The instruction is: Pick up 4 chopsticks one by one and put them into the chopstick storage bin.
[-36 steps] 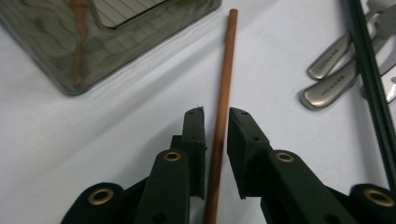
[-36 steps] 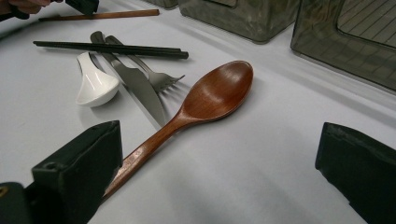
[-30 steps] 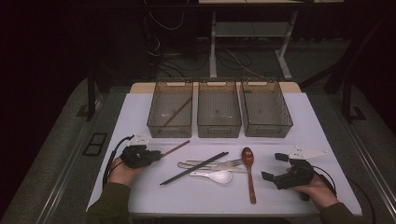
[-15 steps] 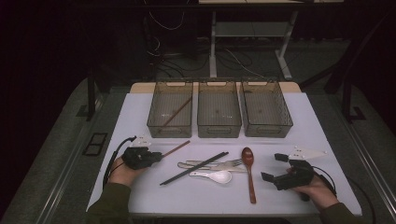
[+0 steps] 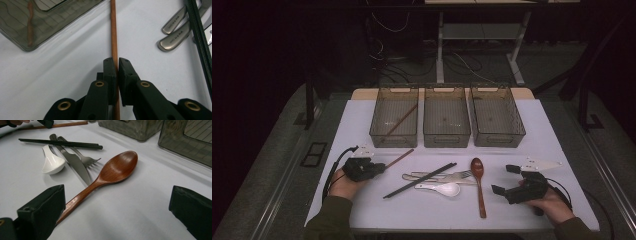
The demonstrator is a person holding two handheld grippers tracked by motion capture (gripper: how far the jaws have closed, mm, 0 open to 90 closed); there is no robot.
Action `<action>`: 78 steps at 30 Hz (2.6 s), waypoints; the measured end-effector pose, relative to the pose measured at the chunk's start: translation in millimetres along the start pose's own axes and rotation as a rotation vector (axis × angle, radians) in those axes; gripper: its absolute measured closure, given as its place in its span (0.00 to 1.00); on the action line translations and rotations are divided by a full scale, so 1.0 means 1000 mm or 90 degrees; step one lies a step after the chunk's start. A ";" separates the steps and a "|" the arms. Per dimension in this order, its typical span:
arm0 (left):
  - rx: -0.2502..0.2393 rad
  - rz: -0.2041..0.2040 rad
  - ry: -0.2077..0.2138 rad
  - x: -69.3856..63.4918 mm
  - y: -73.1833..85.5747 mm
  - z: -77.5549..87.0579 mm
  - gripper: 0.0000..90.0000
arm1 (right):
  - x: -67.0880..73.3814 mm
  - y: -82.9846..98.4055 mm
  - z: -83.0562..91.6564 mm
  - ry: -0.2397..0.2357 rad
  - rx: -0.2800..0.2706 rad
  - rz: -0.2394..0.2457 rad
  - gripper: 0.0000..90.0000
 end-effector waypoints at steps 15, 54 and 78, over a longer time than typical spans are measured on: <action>0.023 0.002 0.008 -0.007 -0.001 0.003 0.93 | -0.001 0.000 0.001 0.001 -0.004 -0.004 0.01; 0.007 -0.033 0.045 -0.043 -0.029 0.014 0.93 | -0.002 -0.001 0.001 0.002 -0.007 -0.012 0.01; -0.019 -0.030 0.044 -0.040 -0.068 0.019 0.93 | -0.002 -0.001 0.000 0.003 -0.006 -0.013 0.01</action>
Point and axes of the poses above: each handheld gripper's, and its own axes: z roughly backward along the jaws, y roughly out of its underside, x roughly to its left, the point moved 3 cm from there along -z, roughly forward along the jaws, and after that the axes turned 9 degrees about z, right-handed, at the moved point
